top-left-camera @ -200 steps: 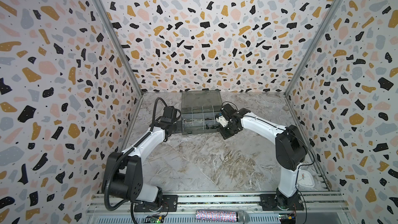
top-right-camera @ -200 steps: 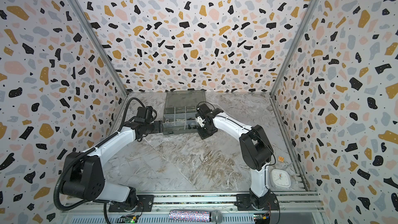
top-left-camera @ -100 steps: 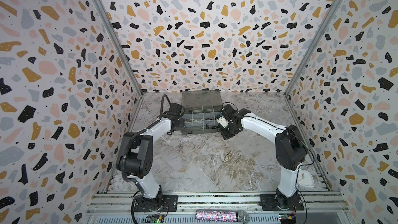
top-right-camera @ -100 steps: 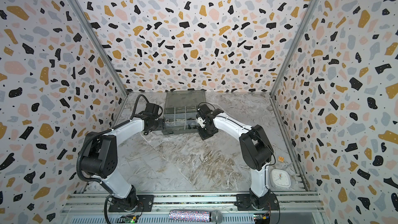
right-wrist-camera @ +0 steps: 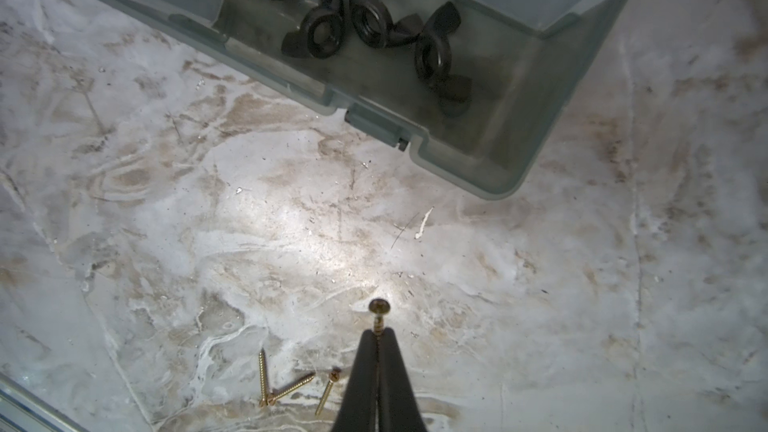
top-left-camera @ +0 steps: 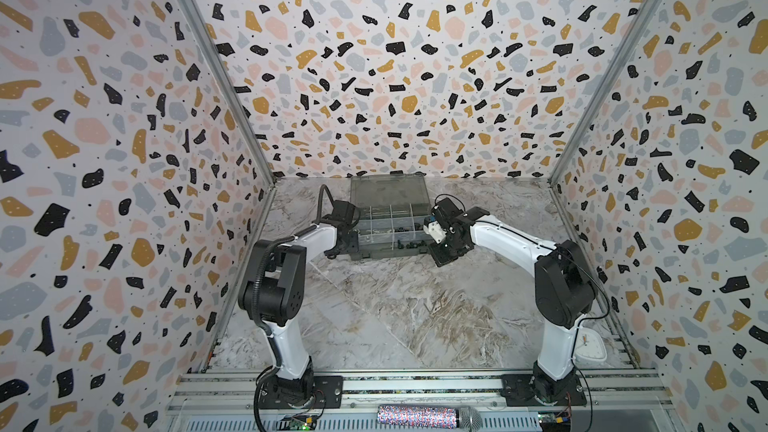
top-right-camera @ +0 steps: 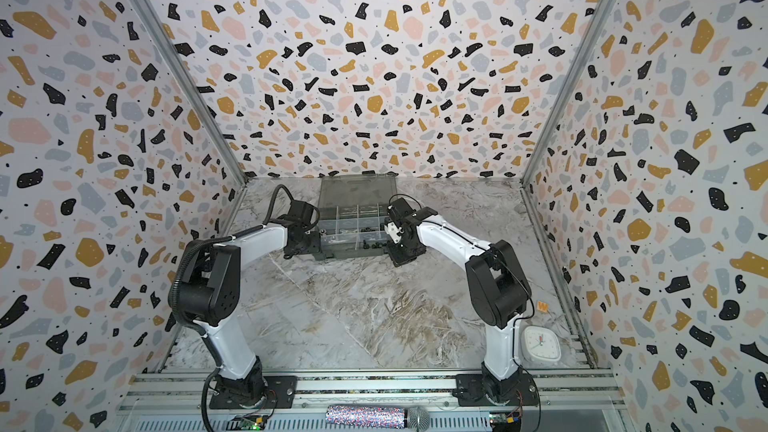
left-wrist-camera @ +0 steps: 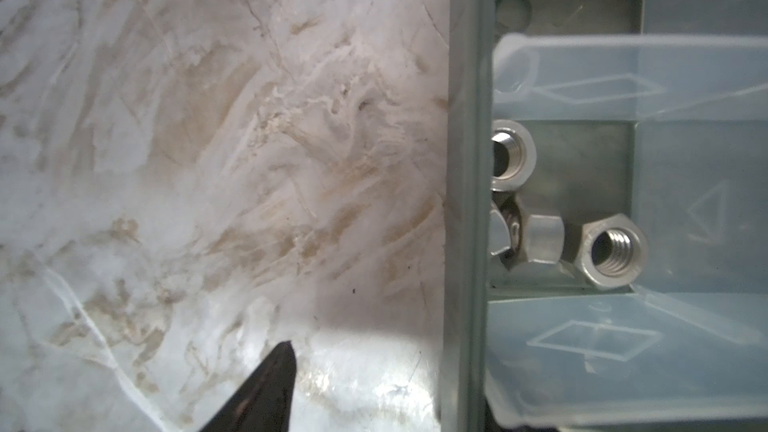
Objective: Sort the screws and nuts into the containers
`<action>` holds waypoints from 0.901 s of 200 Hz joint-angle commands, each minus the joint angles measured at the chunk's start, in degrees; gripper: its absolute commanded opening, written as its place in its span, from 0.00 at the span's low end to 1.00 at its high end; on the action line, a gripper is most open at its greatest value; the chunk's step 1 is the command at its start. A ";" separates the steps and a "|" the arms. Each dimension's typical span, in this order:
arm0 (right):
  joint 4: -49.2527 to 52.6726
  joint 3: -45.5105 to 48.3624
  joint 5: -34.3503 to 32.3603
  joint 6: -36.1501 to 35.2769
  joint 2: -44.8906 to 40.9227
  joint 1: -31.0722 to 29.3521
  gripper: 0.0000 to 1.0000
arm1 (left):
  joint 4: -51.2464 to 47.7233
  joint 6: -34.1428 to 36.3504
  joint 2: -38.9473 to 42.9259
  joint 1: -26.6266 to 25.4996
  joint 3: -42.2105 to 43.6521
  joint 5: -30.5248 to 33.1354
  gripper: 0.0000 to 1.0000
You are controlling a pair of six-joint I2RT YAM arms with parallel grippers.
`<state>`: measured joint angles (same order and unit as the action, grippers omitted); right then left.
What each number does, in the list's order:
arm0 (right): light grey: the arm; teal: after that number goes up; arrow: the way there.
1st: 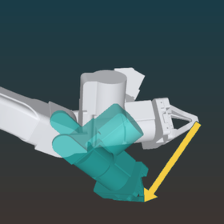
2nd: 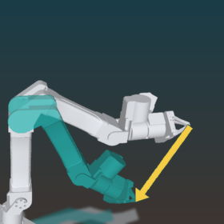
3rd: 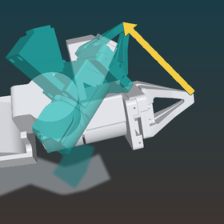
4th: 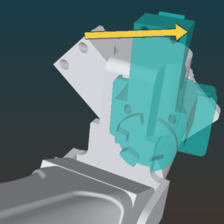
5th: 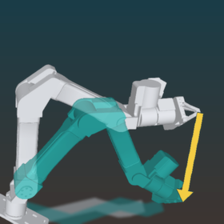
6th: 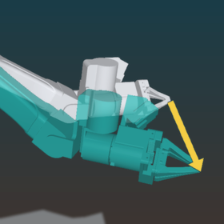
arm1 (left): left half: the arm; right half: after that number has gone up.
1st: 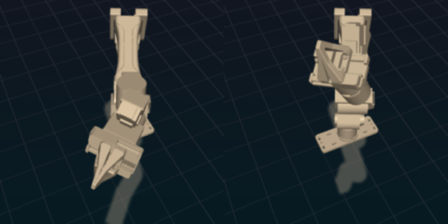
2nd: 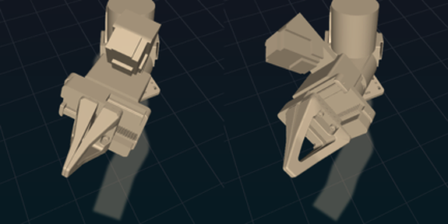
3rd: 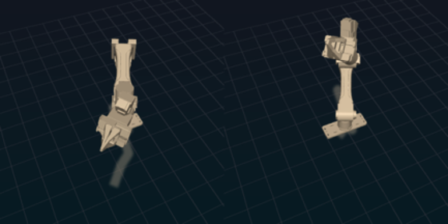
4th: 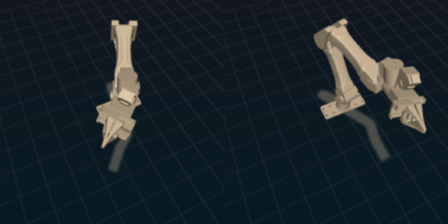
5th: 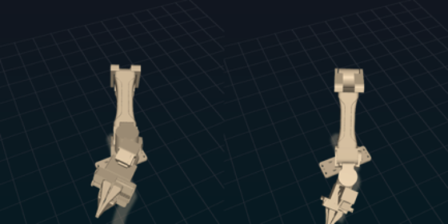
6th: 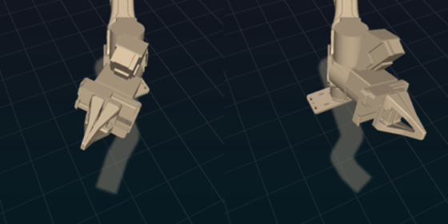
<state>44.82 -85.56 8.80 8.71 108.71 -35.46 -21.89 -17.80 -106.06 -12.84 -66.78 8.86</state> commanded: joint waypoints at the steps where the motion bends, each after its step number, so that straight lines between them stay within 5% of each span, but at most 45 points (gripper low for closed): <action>1: 1.86 -0.37 0.36 -0.37 -3.36 0.00 0.00 | 0.78 -0.18 1.06 -0.73 2.51 -1.46 0.54; 59: 2.76 -2.13 0.64 -0.37 -3.32 0.02 0.00 | -0.51 0.80 4.79 -3.73 7.80 -3.57 0.41; 180: 4.99 -9.52 1.04 -0.62 0.89 -4.82 0.00 | -2.15 -0.55 20.26 -7.29 21.98 -7.13 0.41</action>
<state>47.31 -90.98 9.63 8.69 108.53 -38.92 -20.03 -17.82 -88.82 -19.77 -47.51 3.14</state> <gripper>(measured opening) 0.053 0.398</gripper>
